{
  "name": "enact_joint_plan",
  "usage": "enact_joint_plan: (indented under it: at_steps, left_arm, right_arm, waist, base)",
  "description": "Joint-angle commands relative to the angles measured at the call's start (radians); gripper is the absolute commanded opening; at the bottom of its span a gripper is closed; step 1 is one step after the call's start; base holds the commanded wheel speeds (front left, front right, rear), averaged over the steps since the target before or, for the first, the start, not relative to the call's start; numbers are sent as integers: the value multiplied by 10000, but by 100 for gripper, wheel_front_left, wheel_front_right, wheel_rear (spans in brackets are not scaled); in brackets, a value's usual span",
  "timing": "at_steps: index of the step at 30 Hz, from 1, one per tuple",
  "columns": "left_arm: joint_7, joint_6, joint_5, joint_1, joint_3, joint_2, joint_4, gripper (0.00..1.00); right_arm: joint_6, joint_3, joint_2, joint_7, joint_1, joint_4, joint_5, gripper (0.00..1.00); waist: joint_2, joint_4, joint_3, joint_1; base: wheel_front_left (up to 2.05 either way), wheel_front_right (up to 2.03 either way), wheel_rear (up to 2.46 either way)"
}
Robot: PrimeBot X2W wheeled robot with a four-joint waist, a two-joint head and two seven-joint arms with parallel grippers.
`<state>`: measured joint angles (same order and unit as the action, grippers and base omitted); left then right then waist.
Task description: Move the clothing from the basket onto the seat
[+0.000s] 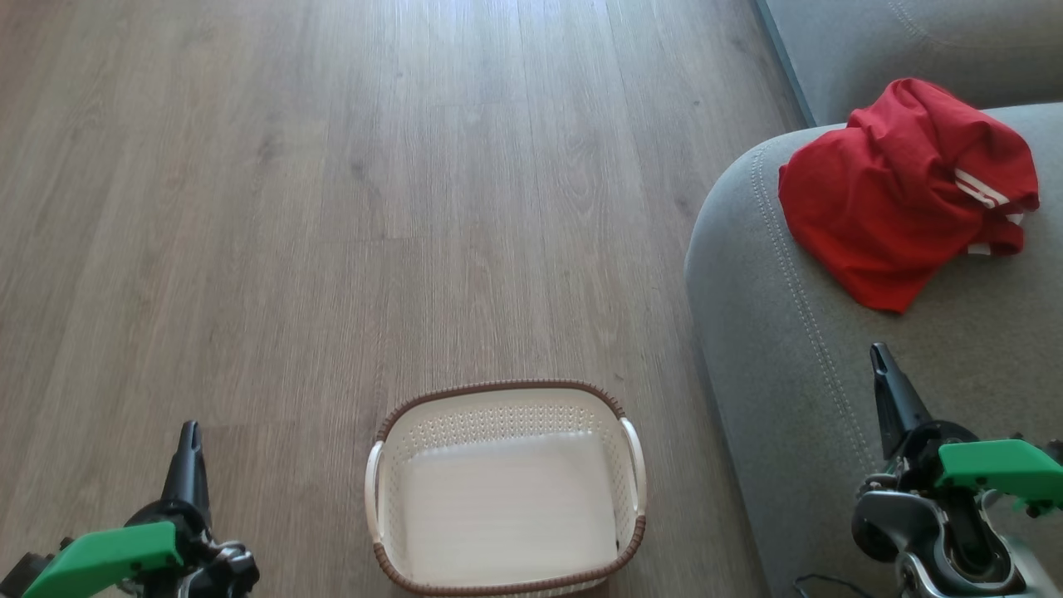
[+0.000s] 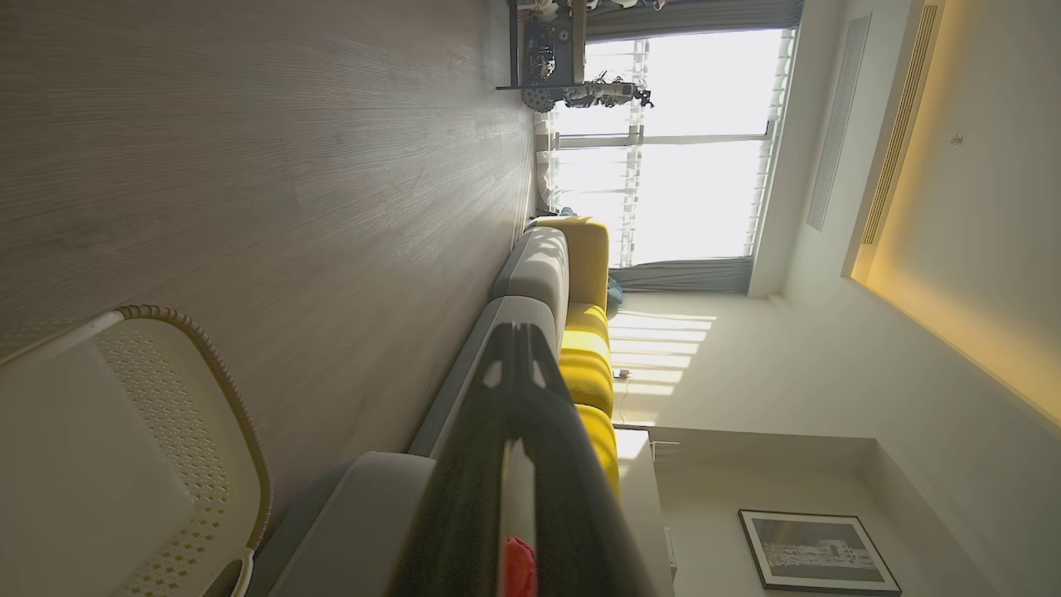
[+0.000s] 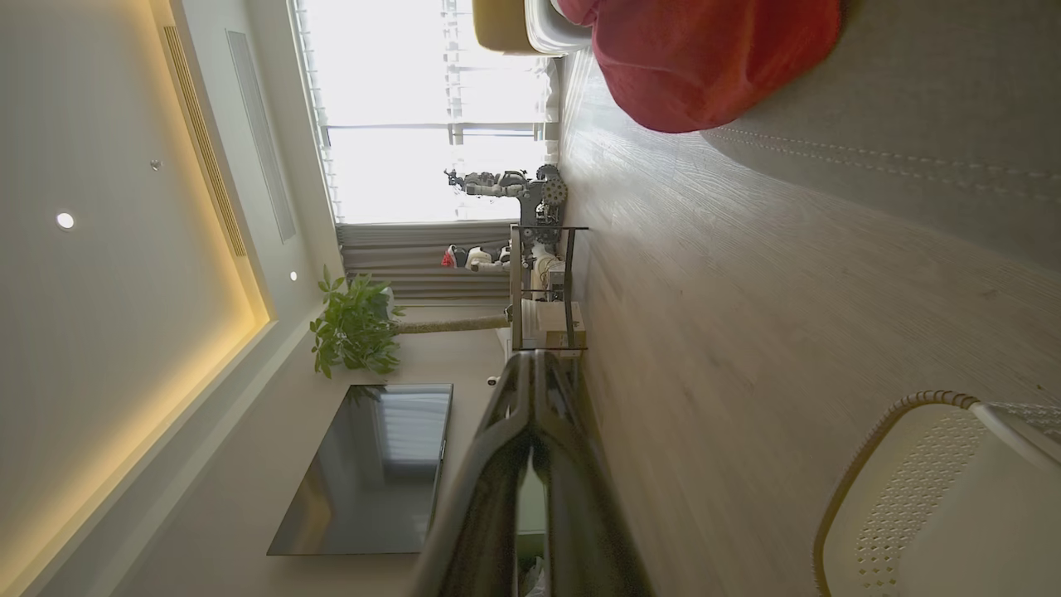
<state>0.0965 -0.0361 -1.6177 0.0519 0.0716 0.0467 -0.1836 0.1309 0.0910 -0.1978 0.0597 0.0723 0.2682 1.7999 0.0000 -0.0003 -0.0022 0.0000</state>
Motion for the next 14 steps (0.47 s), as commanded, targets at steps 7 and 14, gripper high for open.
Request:
enact_joint_plan:
  at_steps: [7,14]
  left_arm:
    - [79,-80,17,490,354,104,312,0]
    - [82,-80,19,490,357,102,313,0]
  right_arm:
    - [-2,318,-349,164,499,-422,175,0]
    - [-2,427,-434,255,500,-452,271,0]
  waist:
    - [0,0,1,0]
    - [0,0,2,0]
  base:
    - [0,0,0]
    - [0,0,0]
